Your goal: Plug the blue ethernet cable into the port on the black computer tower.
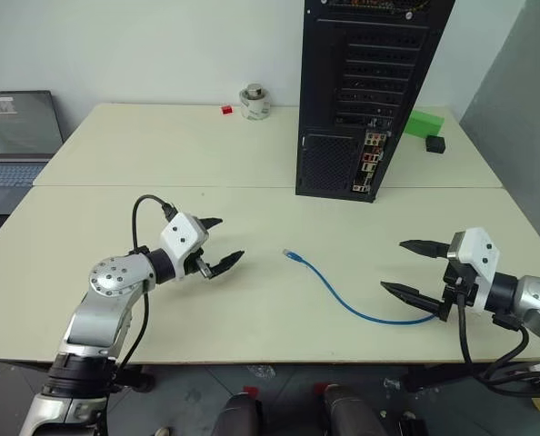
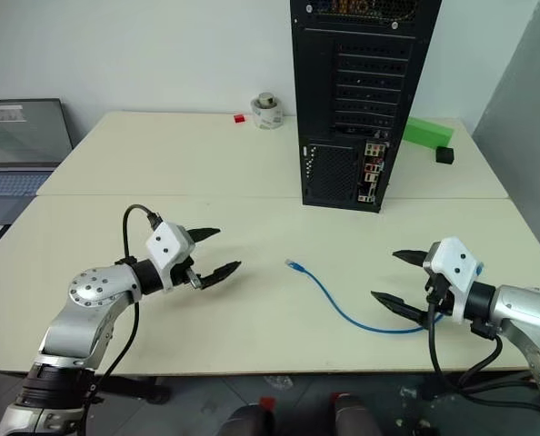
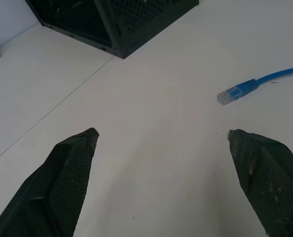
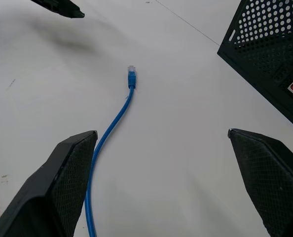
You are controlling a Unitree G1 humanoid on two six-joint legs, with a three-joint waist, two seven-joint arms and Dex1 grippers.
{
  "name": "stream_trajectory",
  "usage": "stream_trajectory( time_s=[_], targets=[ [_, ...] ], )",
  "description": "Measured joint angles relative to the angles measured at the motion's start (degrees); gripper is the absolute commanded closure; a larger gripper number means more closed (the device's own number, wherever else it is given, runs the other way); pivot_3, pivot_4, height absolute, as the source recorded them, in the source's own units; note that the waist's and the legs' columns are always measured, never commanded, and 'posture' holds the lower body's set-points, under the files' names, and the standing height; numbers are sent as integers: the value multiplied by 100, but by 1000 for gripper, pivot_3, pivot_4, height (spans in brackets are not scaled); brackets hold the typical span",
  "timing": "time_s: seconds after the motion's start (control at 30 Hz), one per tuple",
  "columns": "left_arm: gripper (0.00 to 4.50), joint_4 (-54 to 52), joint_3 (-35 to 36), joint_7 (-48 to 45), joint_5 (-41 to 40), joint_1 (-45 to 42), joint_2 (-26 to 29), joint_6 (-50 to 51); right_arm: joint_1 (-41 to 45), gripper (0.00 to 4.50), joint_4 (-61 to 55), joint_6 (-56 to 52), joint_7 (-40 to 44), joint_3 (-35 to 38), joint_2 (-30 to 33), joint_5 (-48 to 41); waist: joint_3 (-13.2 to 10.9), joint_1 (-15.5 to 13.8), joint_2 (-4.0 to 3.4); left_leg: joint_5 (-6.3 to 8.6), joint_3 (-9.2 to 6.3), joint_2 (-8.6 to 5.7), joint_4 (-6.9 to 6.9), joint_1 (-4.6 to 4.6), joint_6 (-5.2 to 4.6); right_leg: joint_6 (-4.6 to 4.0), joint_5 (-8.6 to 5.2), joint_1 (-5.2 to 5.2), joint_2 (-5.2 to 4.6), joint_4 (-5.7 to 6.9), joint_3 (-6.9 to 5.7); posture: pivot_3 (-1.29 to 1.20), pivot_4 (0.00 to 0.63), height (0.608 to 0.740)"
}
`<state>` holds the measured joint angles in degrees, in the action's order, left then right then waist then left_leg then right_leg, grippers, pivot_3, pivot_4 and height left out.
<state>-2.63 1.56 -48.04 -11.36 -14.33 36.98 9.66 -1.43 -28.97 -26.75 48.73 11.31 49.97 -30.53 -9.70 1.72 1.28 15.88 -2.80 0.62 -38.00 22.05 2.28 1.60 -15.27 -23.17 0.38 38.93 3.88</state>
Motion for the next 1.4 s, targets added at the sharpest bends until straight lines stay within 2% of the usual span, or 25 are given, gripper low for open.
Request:
stream_trajectory(
  time_s=[0.53, 0.8, 1.07, 1.23, 1.4],
  targets=[
    [28, -247, 17, -6, -2, 138, 0, 157, 192, 0, 1, -156, -20, -156, -96, 12, 0, 2, 0, 0, -1, 1, 0, 0, 0, 0, 0, 0, 0, 0, 1, 0, 150, 740],
    [28, -378, 44, -139, -120, 229, 13, 152, 773, 0, 162, -117, -270, -1272, -845, 480, -1, 15, 3, 0, 0, 5, -1, 0, 0, -1, 0, -3, 2, 0, 3, 0, 150, 740],
    [28, -439, 17, -469, -222, 288, 116, 117, 1877, 0, 1696, 326, -606, -2519, -2150, 1458, -3, 14, 3, 0, -1, 3, 0, 0, 0, -2, 1, -6, 2, 2, 2, 0, 150, 740],
    [28, -460, -8, -506, -221, 293, 109, 118, 2393, 0, 2790, 659, -764, -2740, -2804, 1857, -3, 12, 3, 0, -3, 4, 0, 0, 0, -3, 1, -6, 1, 2, -1, 0, 150, 740],
    [28, -475, -11, -498, -221, 302, 106, 119, 2516, 0, 3388, 768, -780, -2828, -2924, 2161, -3, 12, 3, 0, -4, 4, 0, 0, 0, -3, 1, -6, 1, 3, -1, 0, 150, 740]
  ],
)
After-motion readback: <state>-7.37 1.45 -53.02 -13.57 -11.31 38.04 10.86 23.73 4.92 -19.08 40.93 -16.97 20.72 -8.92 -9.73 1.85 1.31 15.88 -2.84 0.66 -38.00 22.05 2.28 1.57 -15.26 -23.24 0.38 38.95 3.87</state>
